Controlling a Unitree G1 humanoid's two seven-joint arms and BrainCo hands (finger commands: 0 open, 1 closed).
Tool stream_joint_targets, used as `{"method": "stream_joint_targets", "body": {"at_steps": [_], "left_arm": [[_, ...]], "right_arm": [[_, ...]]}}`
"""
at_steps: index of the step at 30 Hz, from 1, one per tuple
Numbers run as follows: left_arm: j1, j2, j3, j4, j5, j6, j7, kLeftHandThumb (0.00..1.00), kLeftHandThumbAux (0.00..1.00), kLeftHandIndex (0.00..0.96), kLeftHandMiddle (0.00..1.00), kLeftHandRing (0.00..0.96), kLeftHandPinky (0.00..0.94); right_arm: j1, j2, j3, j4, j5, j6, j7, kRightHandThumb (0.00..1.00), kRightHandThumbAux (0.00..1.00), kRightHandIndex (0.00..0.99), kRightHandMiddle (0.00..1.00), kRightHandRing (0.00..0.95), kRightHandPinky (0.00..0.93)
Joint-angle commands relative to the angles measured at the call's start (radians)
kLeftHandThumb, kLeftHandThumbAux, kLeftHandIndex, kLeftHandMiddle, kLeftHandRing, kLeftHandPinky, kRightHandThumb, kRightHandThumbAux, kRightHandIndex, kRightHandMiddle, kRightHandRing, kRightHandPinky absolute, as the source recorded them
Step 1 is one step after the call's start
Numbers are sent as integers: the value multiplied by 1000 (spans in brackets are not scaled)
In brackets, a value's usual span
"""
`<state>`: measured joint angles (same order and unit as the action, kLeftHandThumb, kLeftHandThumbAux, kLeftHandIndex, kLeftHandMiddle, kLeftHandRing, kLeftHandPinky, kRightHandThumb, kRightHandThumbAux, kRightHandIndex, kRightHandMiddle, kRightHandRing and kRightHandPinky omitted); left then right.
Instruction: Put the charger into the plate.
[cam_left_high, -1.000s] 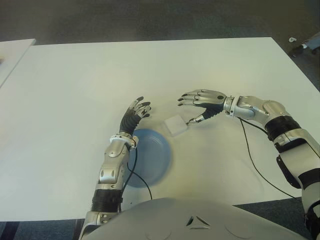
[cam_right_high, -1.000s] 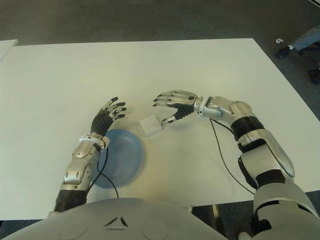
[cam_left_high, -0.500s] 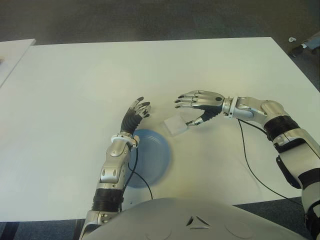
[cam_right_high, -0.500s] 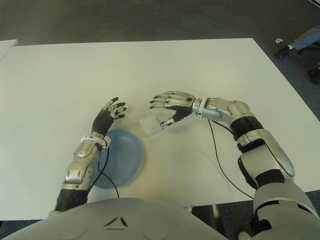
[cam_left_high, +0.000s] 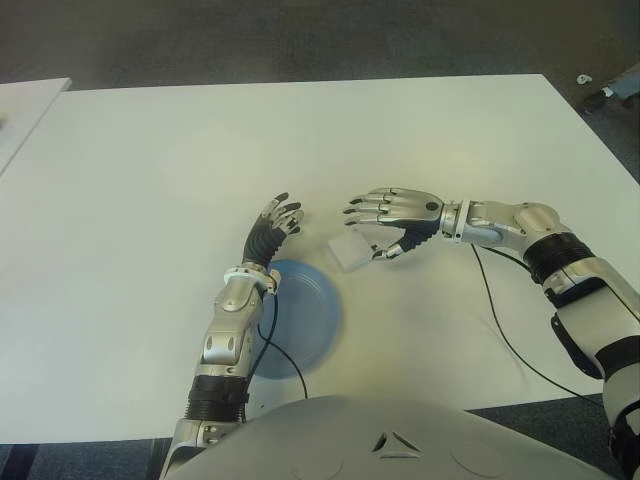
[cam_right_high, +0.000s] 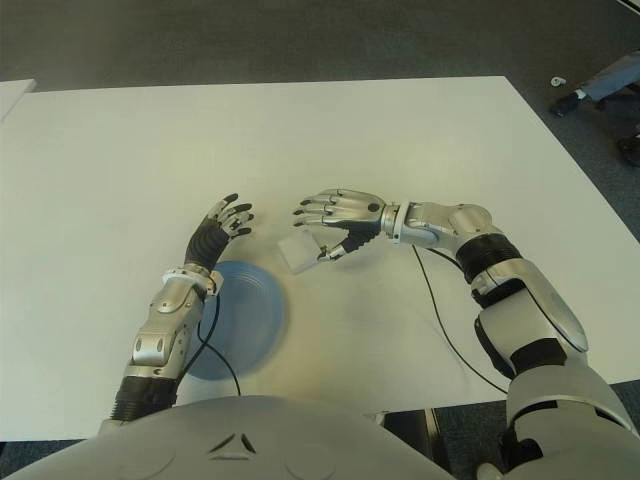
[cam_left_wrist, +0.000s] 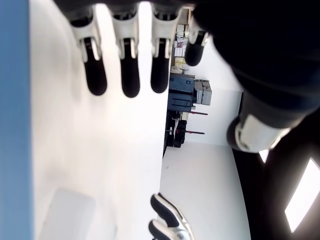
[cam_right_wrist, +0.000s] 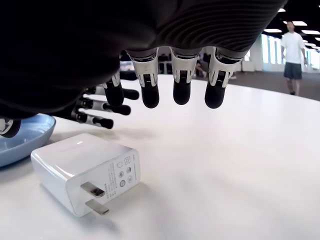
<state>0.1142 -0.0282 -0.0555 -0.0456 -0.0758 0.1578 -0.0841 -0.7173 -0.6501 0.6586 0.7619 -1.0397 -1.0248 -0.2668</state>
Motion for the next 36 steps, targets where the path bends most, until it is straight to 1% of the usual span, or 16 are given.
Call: {"method": "stream_joint_targets", "body": {"at_steps": [1,10,17,27,36], "left_arm": [[8,-4,-5,-7,11,18,18,44,629,115,209,238,262],[10,-8,-7,-6,14,9,15,40,632,117,206,233,255],[13,-13,-11,-9,10,8,11,34,638,121,200,230,256],[19,-21,-12,-13,4,3,8,24,648,122,188,214,237],[25,-24,-15,-24,5,9,7,22,661,117,177,197,212]], "right_arm": [[3,18,27,17,-36,12,-44,382,148,0,0,0,0],[-3,39,56,41,-53,31,-83,381,148,0,0,0,0],[-6,55,84,63,-81,50,-137,341,163,0,0,0,0],[-7,70,126,84,-109,83,-171,333,166,0,0,0,0],[-4,95,177,126,-155,136,-258,325,173,0,0,0,0]]}}
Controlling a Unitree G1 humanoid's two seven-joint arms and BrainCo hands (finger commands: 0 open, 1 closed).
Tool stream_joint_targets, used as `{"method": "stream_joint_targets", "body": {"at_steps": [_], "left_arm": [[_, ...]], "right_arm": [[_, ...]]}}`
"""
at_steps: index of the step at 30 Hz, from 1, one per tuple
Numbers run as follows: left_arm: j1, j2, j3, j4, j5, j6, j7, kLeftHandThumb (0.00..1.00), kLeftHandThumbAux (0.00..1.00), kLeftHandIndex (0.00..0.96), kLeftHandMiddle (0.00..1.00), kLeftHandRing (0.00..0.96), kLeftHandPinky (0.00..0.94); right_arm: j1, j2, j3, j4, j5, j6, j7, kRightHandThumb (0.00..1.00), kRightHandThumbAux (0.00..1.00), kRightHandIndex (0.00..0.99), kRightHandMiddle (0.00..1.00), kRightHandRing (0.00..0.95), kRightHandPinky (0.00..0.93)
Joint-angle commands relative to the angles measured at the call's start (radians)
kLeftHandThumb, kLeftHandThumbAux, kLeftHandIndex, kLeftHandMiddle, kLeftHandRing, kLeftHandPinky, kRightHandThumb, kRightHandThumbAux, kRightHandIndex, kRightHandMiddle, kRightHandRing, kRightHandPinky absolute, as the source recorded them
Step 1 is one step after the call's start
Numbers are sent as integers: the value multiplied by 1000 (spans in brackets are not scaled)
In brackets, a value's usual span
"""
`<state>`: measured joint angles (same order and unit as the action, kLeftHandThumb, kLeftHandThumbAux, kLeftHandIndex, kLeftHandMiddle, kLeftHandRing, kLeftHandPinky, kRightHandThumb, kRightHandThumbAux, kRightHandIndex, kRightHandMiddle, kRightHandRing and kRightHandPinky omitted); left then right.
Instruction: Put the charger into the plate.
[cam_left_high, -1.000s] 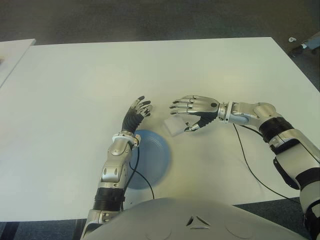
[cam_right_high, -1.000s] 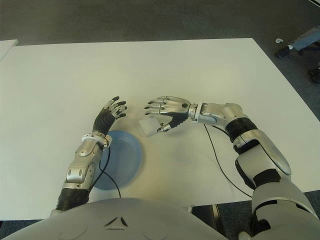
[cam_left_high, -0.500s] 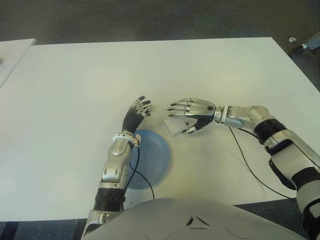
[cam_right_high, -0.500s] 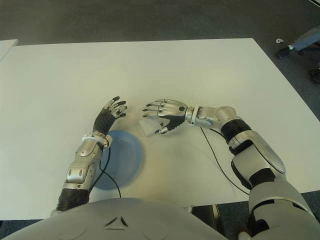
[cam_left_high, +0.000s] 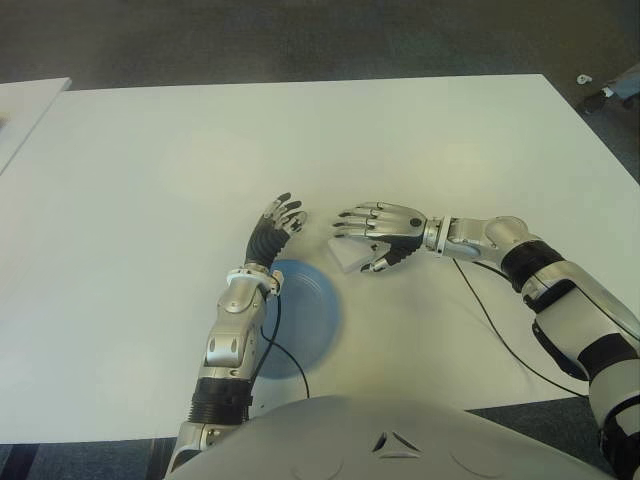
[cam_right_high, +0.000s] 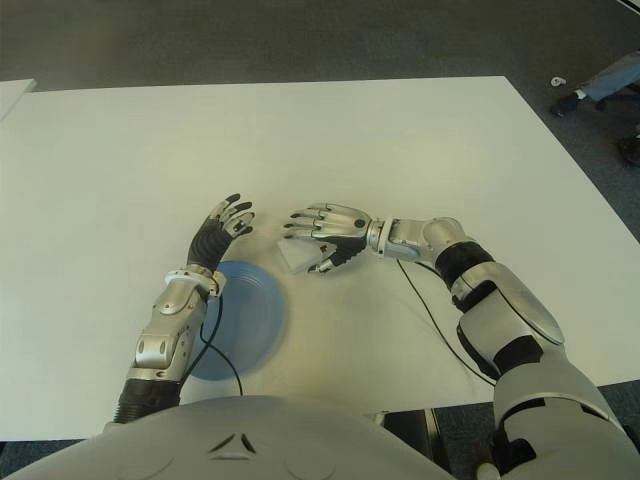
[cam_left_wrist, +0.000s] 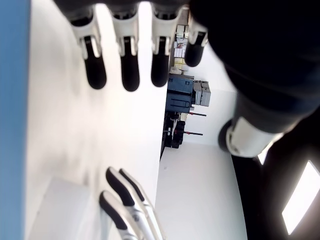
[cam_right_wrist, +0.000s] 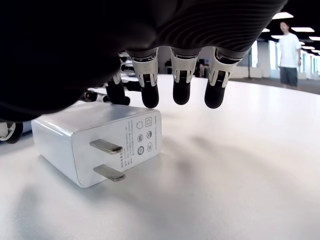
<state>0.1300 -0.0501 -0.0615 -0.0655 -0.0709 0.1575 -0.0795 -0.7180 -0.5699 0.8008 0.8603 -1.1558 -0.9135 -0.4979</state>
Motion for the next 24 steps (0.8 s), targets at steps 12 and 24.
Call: {"method": "stream_joint_targets", "body": {"at_steps": [12,24], "left_arm": [[17,-10,-13,-16,-5,12,4,14,661,125,183,207,241],[24,-16,-11,-25,-18,15,6,19,658,128,202,231,258]], "right_arm": [[-24,61,115,127,-83,86,-149,322,173,0,0,0,0],[-42,84,182,199,-100,107,-227,362,185,0,0,0,0]]}}
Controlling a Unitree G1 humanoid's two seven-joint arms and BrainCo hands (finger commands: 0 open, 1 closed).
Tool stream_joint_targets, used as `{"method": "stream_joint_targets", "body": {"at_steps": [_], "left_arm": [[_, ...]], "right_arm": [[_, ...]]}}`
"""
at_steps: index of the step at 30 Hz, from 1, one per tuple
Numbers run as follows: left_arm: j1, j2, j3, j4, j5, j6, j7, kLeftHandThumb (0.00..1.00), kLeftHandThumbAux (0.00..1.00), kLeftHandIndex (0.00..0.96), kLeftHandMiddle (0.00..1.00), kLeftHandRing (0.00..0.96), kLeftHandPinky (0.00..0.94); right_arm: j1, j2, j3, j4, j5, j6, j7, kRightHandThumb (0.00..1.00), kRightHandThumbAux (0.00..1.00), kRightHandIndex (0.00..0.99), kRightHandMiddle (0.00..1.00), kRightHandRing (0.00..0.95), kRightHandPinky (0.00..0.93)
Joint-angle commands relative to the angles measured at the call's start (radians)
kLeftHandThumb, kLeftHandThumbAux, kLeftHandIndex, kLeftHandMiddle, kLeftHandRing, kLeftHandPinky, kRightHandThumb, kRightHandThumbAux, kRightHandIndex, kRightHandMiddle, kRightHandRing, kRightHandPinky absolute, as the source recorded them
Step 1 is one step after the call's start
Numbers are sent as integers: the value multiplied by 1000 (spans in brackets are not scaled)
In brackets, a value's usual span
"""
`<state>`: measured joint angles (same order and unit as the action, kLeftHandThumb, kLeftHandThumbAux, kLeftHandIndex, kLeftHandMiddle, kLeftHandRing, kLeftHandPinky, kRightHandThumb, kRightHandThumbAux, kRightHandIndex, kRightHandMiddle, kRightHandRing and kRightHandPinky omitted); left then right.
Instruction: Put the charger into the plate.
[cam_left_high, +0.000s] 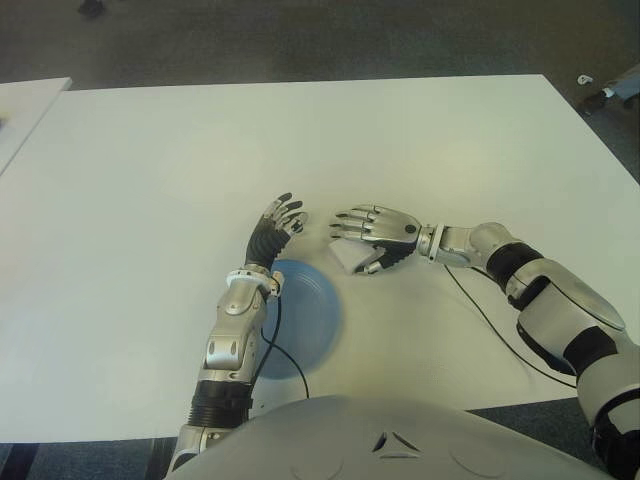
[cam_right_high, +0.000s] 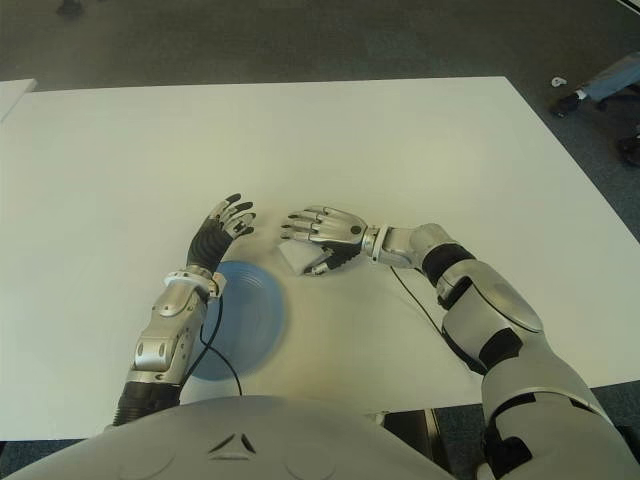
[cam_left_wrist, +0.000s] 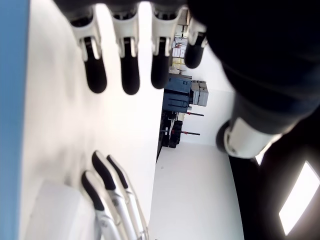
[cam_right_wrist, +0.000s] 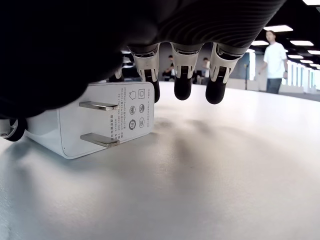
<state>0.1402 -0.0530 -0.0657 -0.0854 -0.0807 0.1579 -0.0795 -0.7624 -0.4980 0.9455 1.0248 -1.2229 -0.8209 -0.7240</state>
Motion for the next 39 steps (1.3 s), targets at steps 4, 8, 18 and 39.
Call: {"method": "stream_joint_targets", "body": {"at_steps": [4,8,18,39], "left_arm": [[15,-12,-6,-4,-11,12,5,12,662,126,203,231,257],[15,-12,-7,-4,-14,9,6,6,668,126,202,230,257],[18,-15,-5,-3,-25,2,6,0,673,136,206,236,263],[4,-15,4,8,-42,4,10,0,649,149,256,284,298]], "right_arm": [[-1,18,53,52,-29,15,-17,359,187,0,0,0,0],[-2,25,66,68,-27,16,-29,354,187,0,0,0,0],[-7,39,84,94,-16,15,-38,363,174,0,0,0,0],[-48,67,182,116,-105,183,-298,477,566,602,774,777,826]]}}
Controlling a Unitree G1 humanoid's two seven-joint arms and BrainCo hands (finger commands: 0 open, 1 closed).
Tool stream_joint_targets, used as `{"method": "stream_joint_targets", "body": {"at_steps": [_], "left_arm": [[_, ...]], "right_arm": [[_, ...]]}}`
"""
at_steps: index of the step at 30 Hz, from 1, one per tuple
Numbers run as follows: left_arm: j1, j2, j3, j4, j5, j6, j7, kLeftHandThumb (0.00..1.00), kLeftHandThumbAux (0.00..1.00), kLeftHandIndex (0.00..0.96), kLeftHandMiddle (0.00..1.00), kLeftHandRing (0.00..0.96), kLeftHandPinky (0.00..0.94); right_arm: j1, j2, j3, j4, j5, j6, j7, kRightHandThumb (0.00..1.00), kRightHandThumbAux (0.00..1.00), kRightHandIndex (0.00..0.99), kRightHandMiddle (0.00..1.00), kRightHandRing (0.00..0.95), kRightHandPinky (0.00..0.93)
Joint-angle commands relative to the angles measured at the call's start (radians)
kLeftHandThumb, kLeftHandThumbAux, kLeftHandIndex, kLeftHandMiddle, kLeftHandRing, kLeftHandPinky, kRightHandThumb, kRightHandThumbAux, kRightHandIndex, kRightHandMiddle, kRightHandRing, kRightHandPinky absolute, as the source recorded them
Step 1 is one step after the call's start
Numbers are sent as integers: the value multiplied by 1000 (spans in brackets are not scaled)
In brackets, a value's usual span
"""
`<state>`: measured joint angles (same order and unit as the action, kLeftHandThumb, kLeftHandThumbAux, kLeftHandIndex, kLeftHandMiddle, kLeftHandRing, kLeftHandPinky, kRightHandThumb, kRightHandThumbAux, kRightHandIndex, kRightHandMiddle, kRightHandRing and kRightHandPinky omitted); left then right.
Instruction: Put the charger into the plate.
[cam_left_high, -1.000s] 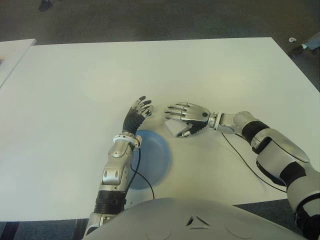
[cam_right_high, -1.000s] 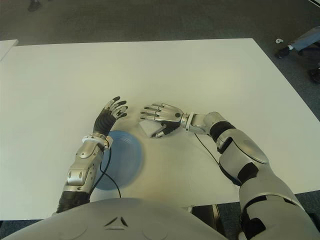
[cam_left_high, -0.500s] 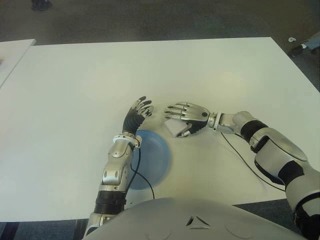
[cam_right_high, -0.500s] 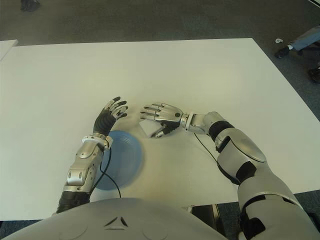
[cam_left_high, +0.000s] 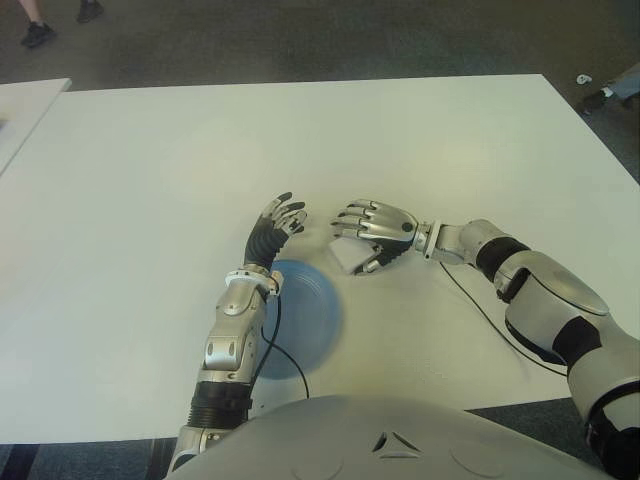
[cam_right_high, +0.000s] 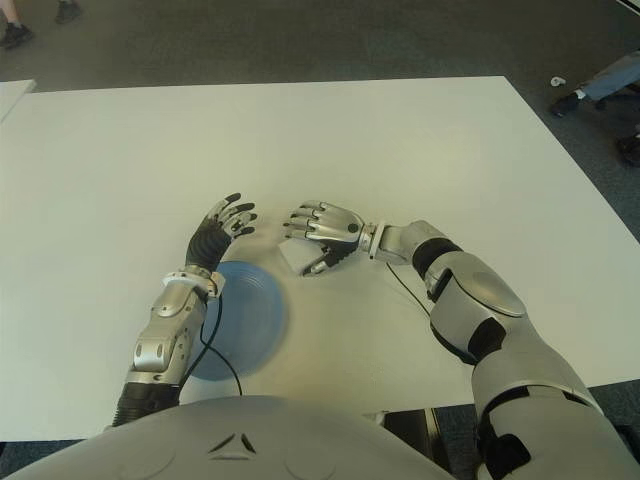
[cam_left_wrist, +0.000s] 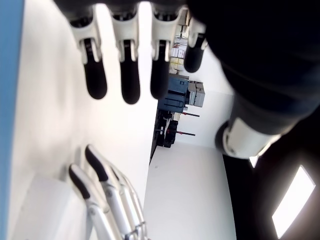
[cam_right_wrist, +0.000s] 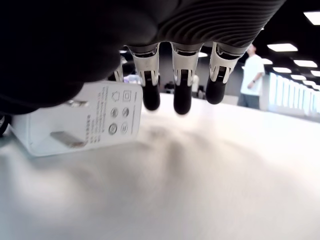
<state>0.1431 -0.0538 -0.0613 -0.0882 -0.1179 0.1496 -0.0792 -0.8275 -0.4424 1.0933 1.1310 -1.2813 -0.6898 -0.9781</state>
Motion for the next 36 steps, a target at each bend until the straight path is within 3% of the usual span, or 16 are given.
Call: {"method": "stream_joint_targets", "body": {"at_steps": [1,4,11,28,36], "left_arm": [[-1,-13,1,13,-6,12,8,0,646,148,256,283,296],[-5,-12,4,19,-8,10,6,0,642,145,256,283,299],[-15,-14,13,26,-14,2,6,6,625,137,268,290,299],[-29,-12,40,64,-5,-109,15,1,574,122,260,282,304],[-35,-3,43,83,15,-142,18,0,548,121,237,257,275]], "right_arm": [[18,10,35,8,-48,62,-55,496,590,630,795,799,850],[21,8,37,2,-49,91,-70,557,649,713,843,845,887],[23,3,39,-10,-37,116,-66,681,700,801,881,883,899],[19,-16,17,-53,-11,100,-55,881,652,836,882,890,892],[30,-25,-8,-70,16,76,-50,915,642,832,884,892,896]]}}
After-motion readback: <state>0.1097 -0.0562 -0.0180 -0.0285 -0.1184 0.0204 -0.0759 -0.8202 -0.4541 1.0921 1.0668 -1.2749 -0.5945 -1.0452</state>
